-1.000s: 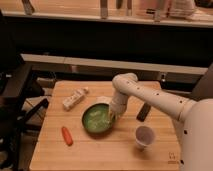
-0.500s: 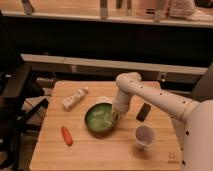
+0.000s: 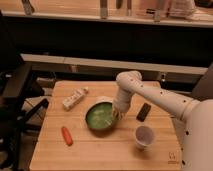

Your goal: Drag the ceramic bowl in a circle

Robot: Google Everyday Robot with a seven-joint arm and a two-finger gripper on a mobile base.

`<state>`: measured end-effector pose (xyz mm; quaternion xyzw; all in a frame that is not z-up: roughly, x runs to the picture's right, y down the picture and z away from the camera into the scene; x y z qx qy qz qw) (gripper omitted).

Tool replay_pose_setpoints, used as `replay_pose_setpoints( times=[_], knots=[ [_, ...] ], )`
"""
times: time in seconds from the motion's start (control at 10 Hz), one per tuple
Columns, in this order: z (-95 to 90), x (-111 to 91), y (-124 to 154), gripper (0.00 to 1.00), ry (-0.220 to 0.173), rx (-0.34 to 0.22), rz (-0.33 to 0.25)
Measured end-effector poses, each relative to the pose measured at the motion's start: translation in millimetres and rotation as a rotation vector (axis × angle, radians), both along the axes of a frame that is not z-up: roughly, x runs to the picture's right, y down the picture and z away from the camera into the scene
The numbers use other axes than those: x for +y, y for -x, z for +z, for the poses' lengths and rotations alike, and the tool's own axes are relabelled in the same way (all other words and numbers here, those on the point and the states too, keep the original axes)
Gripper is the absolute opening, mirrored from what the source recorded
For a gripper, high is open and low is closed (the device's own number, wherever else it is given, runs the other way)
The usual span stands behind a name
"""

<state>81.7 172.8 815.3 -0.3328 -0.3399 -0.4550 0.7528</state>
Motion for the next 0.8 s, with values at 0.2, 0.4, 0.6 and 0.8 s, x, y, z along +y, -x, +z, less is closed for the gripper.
replay_pose_setpoints(
  times=[0.2, 0.4, 0.6, 0.8],
  knots=[
    [-1.2, -1.6, -2.0, 0.00, 0.000, 0.009, 0.001],
    [-2.8, -2.5, -0.9, 0.00, 0.000, 0.016, -0.003],
    [-5.1, -2.9, -1.7, 0.00, 0.002, 0.017, -0.013],
    [-6.9, -3.4, -0.2, 0.00, 0.003, 0.016, -0.024]
  ],
)
